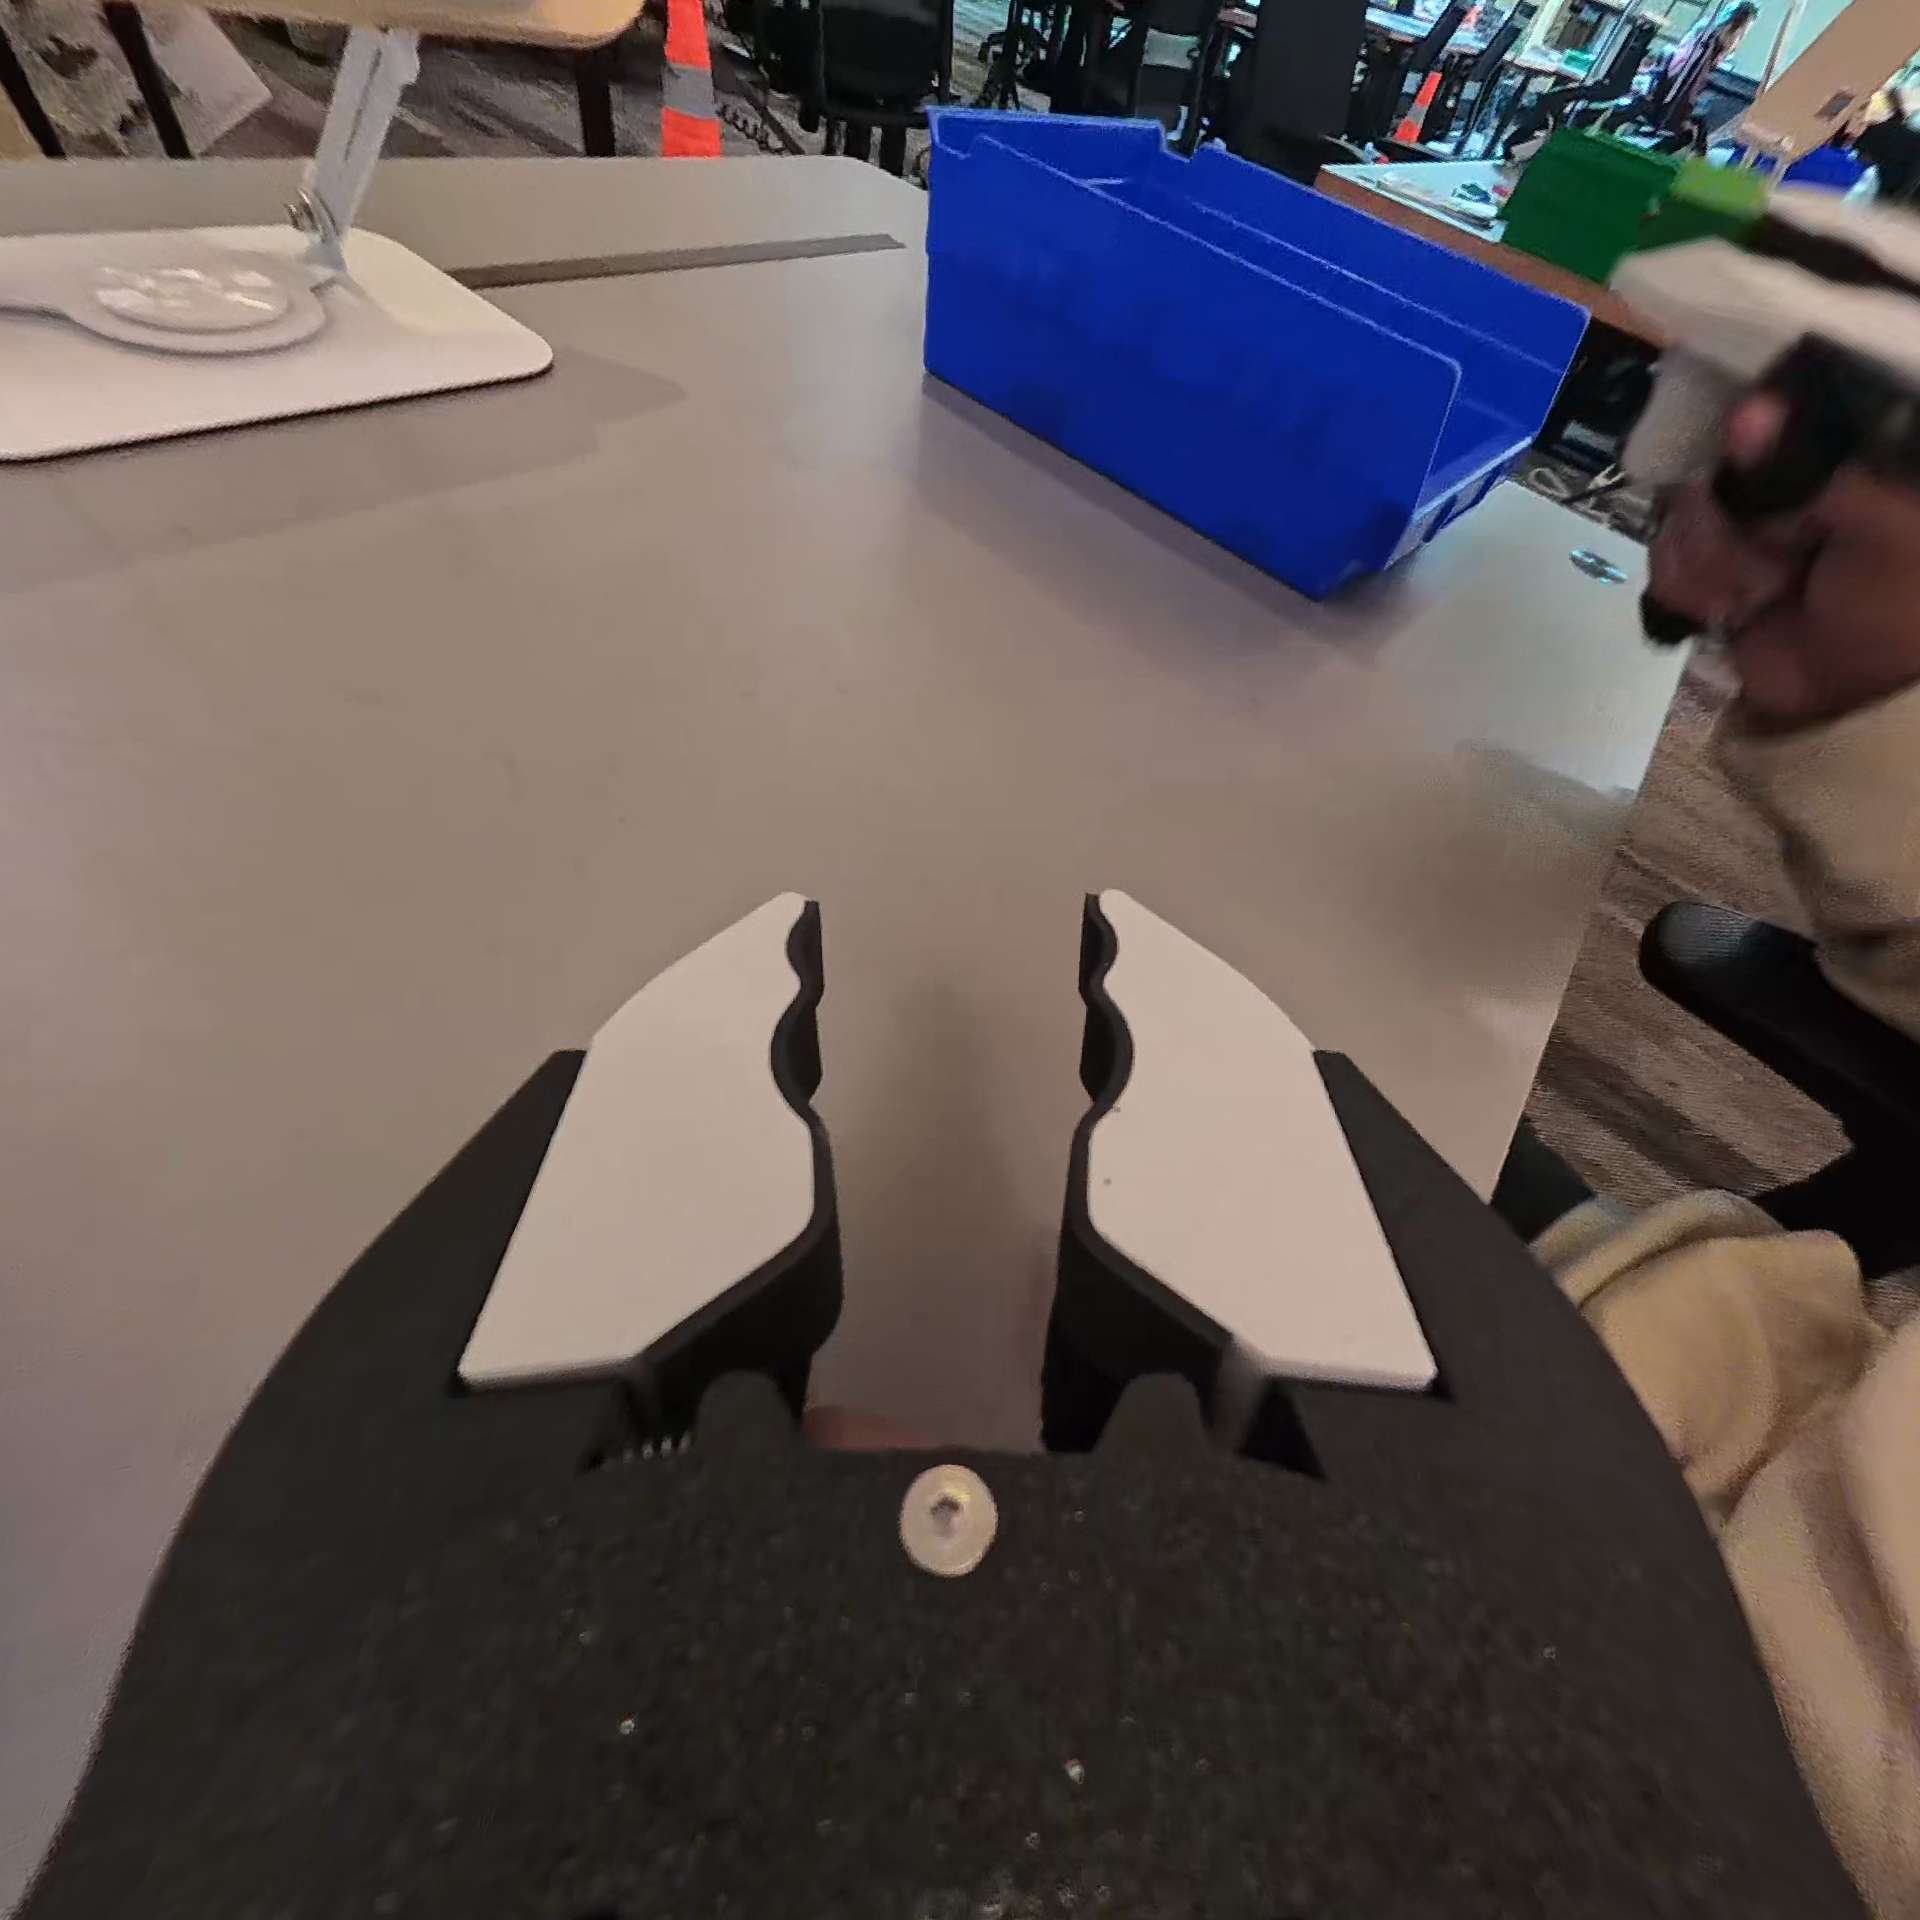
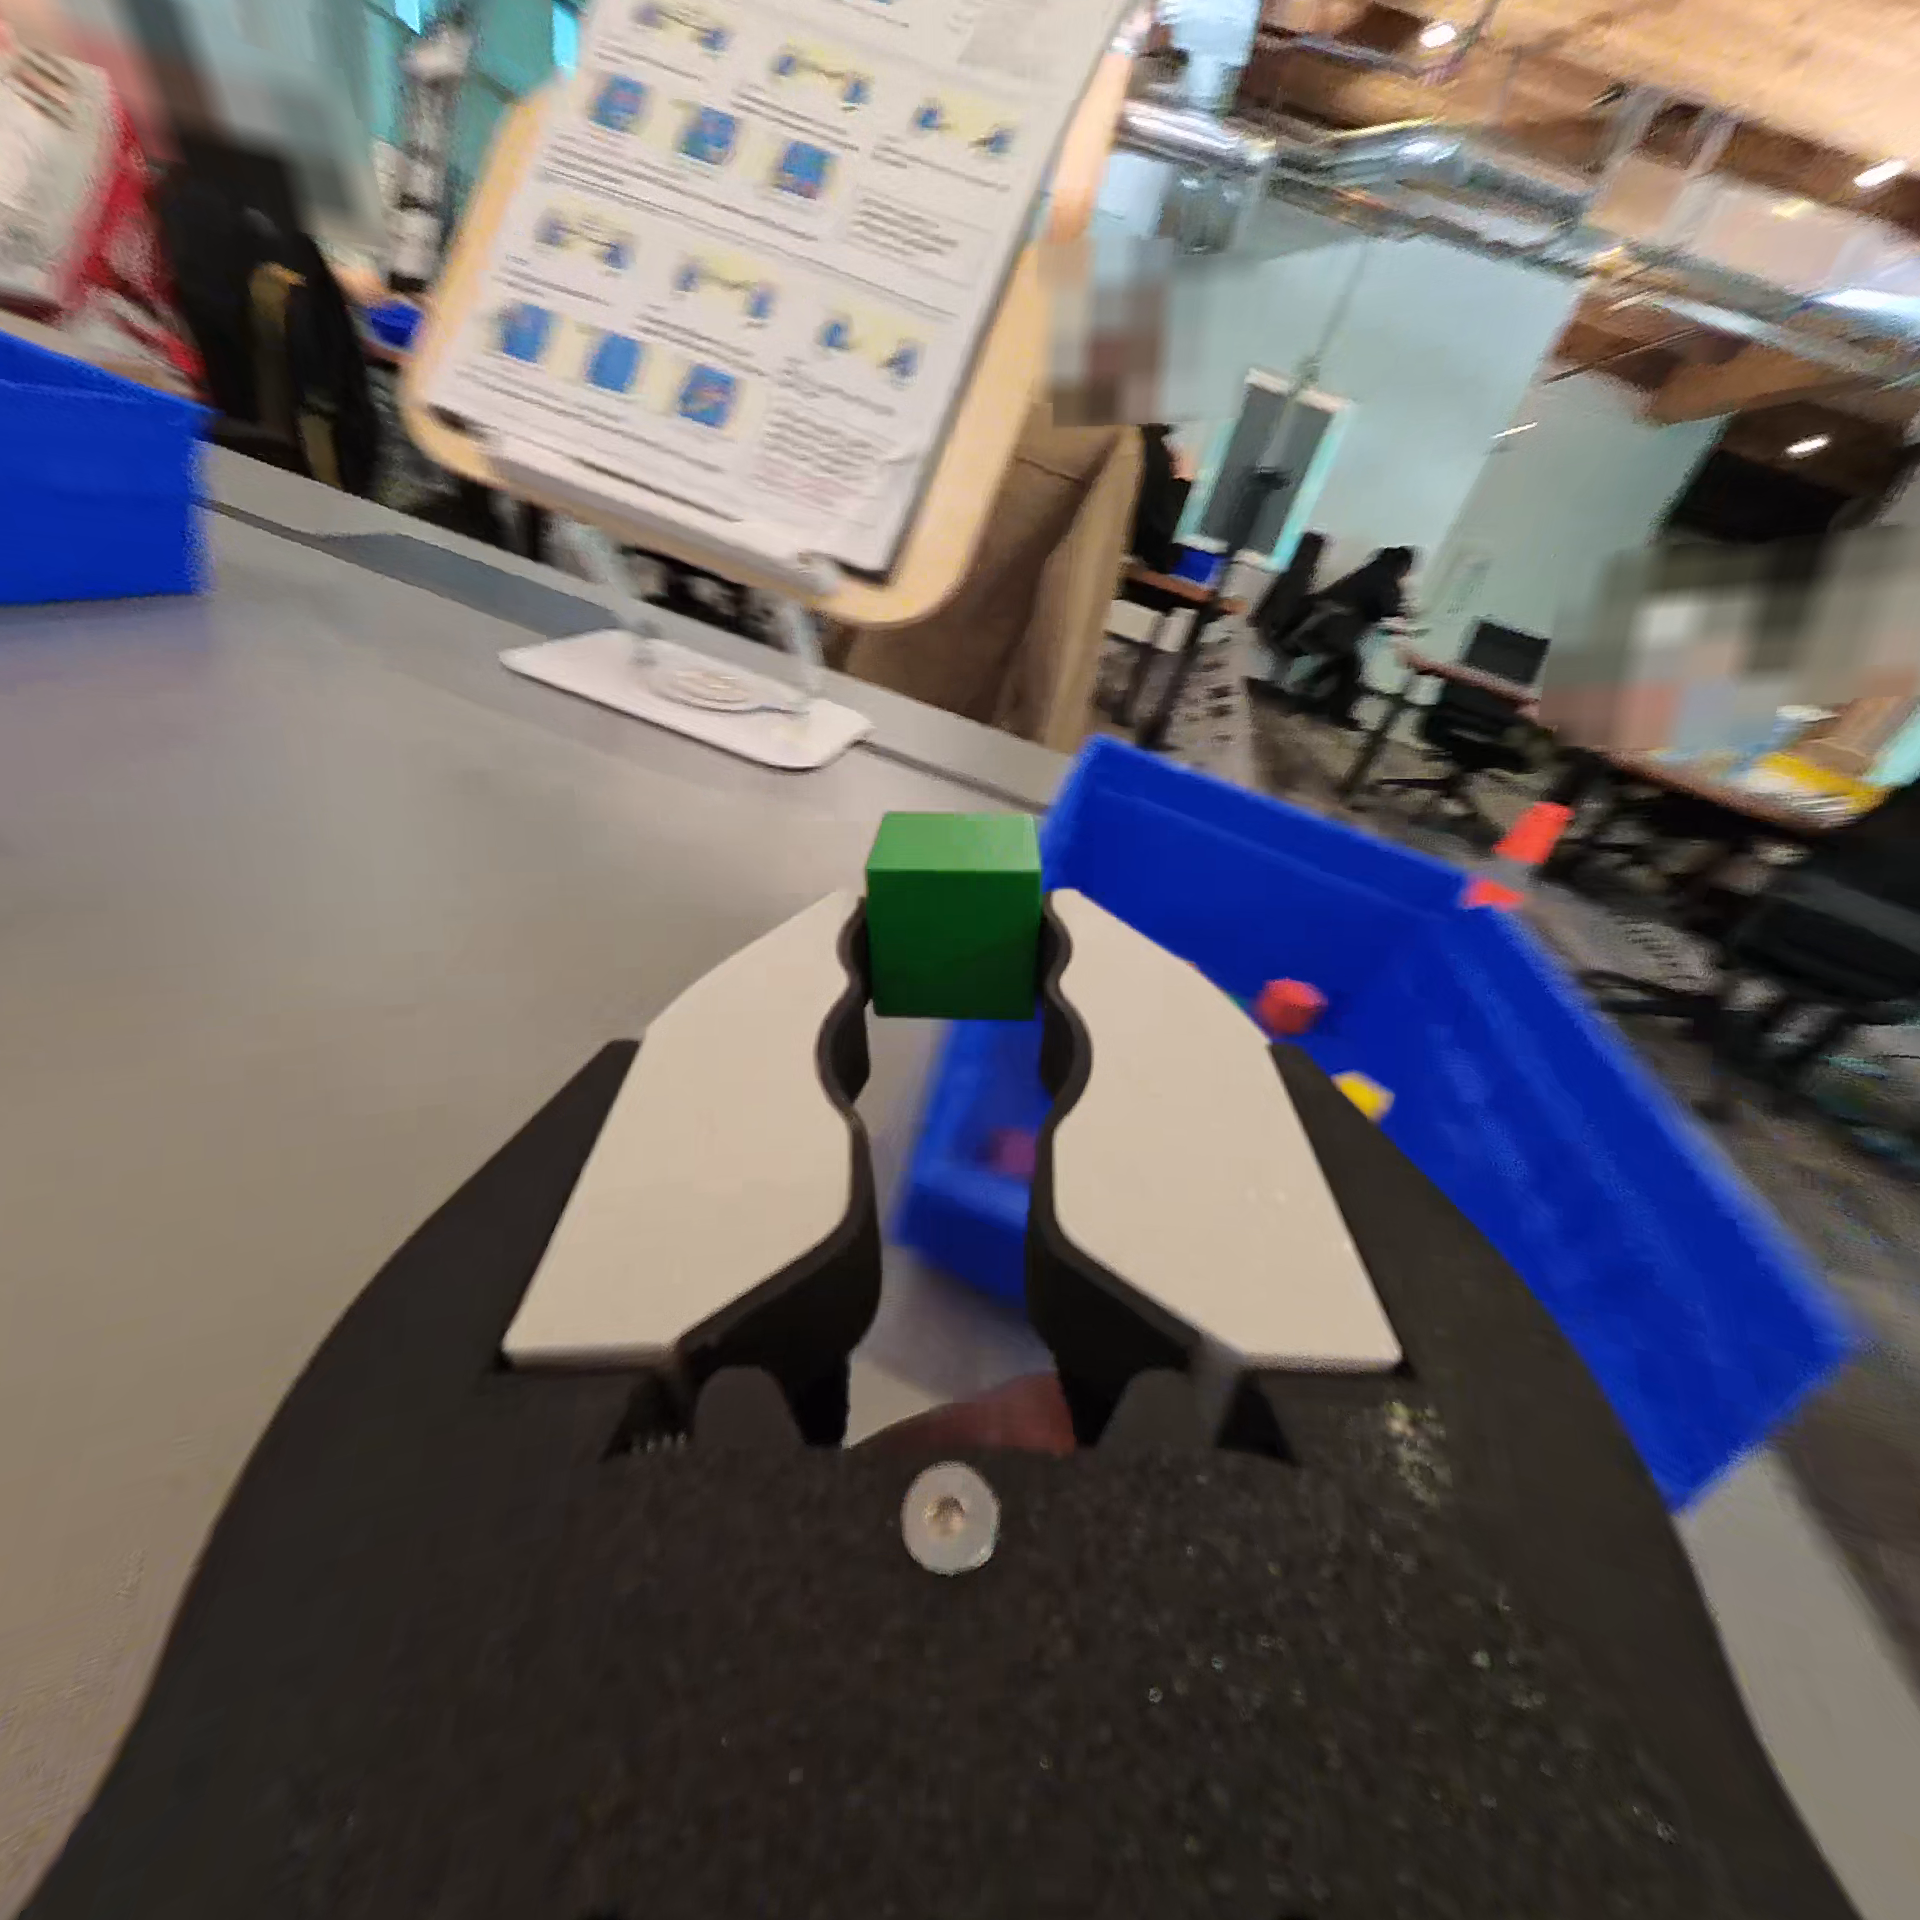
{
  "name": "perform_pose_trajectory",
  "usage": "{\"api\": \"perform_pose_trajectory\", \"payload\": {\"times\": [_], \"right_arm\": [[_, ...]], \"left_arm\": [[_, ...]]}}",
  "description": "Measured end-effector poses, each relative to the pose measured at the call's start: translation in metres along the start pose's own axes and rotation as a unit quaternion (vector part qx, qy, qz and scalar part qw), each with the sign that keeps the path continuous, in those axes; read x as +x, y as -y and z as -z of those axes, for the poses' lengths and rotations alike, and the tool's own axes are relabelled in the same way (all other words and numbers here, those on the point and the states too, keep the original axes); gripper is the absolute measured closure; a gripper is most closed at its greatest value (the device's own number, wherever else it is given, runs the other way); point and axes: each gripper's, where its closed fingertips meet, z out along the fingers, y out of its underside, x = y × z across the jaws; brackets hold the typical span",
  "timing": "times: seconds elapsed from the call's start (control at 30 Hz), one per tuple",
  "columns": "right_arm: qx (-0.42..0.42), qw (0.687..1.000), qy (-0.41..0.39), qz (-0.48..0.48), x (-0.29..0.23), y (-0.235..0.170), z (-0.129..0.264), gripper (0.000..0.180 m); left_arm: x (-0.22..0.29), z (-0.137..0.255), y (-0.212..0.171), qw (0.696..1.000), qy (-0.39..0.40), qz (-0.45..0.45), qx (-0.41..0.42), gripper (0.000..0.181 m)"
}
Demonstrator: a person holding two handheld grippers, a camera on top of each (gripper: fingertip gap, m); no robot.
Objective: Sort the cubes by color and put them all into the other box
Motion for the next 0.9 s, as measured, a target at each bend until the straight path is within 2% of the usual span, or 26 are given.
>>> {"api": "perform_pose_trajectory", "payload": {"times": [0.03,0.07,0.17,0.23,0.3,0.43,0.5,0.53,0.57,0.63,0.73,0.77,0.83,0.9], "right_arm": [[-0.024,1.000,-0.009,0.012,0.020,0.003,-0.011,0.151],[-0.082,0.997,0.006,0.007,0.036,-0.003,-0.027,0.151],[-0.267,0.960,0.090,0.004,0.071,-0.041,-0.079,0.151],[-0.376,0.920,0.111,0.021,0.093,-0.078,-0.111,0.150],[-0.484,0.864,0.140,0.021,0.102,-0.116,-0.128,0.150],[-0.581,0.794,0.180,0.001,0.100,-0.159,-0.140,0.150],[-0.598,0.778,0.191,0.008,0.098,-0.164,-0.137,0.144],[-0.581,0.792,0.187,0.006,0.099,-0.156,-0.139,0.138],[-0.549,0.814,0.188,-0.006,0.097,-0.140,-0.141,0.140],[-0.464,0.868,0.173,-0.033,0.098,-0.096,-0.138,0.140],[-0.275,0.951,0.115,-0.083,0.091,-0.015,-0.113,0.142],[-0.198,0.965,0.120,-0.122,0.073,0.012,-0.099,0.144],[-0.071,0.965,0.164,-0.193,0.015,0.045,-0.066,0.148],[-0.042,0.951,0.206,-0.228,-0.053,0.040,-0.036,0.145]], "left_arm": [[0.001,0.001,0.001,1.000,0.004,-0.009,0.002,0.134],[0.004,0.002,0.002,1.000,0.004,-0.018,0.002,0.134],[0.011,0.002,0.006,0.999,0.005,-0.047,0.003,0.134],[0.014,0.003,0.007,0.998,0.011,-0.068,0.004,0.134],[0.018,0.006,0.008,0.997,0.014,-0.078,0.006,0.134],[0.018,0.013,0.006,0.997,0.017,-0.075,0.007,0.134],[0.014,0.016,0.005,0.997,0.022,-0.071,0.006,0.133],[0.013,0.017,0.005,0.997,0.023,-0.067,0.007,0.133],[0.012,0.018,0.004,0.998,0.021,-0.062,0.007,0.134],[0.009,0.018,0.005,0.998,0.022,-0.051,0.010,0.134],[0.005,0.017,0.005,0.999,0.030,-0.042,0.010,0.134],[0.003,0.017,0.006,0.999,0.037,-0.040,0.008,0.134],[0.000,0.017,0.008,0.998,0.050,-0.039,0.009,0.134],[-0.004,0.018,0.013,0.997,0.067,-0.037,0.016,0.133]]}}
